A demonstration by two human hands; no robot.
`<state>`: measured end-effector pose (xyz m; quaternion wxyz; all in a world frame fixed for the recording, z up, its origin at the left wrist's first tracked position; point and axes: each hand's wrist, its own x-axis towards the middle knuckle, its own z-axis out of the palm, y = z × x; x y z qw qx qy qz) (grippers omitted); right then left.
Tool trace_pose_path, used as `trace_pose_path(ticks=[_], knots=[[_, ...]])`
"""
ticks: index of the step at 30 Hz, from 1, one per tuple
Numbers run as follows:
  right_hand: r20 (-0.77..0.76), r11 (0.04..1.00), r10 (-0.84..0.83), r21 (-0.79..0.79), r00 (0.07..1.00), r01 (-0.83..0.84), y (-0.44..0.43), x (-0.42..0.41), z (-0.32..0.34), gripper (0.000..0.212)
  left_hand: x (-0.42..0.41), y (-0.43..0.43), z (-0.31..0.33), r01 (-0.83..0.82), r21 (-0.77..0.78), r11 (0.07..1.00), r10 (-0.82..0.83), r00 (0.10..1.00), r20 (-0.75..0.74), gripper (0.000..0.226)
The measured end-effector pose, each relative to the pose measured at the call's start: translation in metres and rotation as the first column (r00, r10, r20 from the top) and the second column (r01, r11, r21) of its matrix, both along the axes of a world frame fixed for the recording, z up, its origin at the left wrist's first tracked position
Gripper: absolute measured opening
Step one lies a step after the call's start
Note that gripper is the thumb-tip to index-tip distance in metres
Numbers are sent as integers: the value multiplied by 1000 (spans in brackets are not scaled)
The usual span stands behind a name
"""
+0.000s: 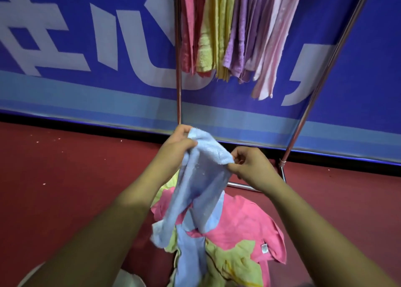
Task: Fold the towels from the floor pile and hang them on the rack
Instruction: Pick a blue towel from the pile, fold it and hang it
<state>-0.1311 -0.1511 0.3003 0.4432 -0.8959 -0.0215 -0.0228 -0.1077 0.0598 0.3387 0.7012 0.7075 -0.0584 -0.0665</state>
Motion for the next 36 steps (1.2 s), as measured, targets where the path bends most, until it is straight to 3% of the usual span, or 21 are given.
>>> trace_pose_path(ticks=[3, 5, 7, 11, 13, 17, 20, 23, 25, 27, 32, 36], knots=[[-52, 998, 54, 42, 997, -52, 1, -7, 5, 21, 0, 8, -6, -62, 42, 997, 59, 995, 77, 22], [-132, 968, 128, 231, 983, -95, 6, -11, 11, 15, 0, 14, -10, -23, 88, 996, 13, 994, 105, 21], [-187, 881, 204, 464, 961, -97, 15, -15, 17, 10, -3, 16, -13, 48, 109, 993, -60, 992, 114, 16], [-89, 780, 231, 613, 969, -129, 32, -15, 25, 13, -8, 14, -12, 134, 234, 963, -169, 976, 139, 21], [-56, 783, 218, 606, 974, -141, 37, -13, 25, 7, -6, 19, -12, 124, 287, 950, -171, 975, 144, 27], [-53, 776, 136, 627, 989, -73, 43, -8, 17, 13, -4, 24, -12, 164, 369, 915, -231, 962, 145, 18], [-14, 791, 2, 611, 1000, 7, 39, 1, 20, 16, 1, 27, -14, 243, 412, 878, -316, 941, 120, 19], [5, 741, -262, 642, 965, 198, 14, 18, 24, 19, 11, 41, -18, 321, 641, 697, -427, 904, 13, 18], [-16, 746, -340, 605, 940, 280, -4, 25, 20, 17, 16, 50, -26, 312, 755, 577, -431, 901, -43, 21], [-65, 796, -277, 544, 959, 266, -13, 26, 11, 16, 18, 52, -32, 261, 768, 585, -401, 916, -6, 22], [-157, 852, -113, 493, 981, 177, -6, 22, 6, 19, 17, 40, -30, 141, 647, 749, -328, 928, 178, 24], [-70, 841, -331, 430, 941, 328, -17, 29, 7, 24, 17, 45, -23, 173, 681, 711, -383, 908, 168, 18]])
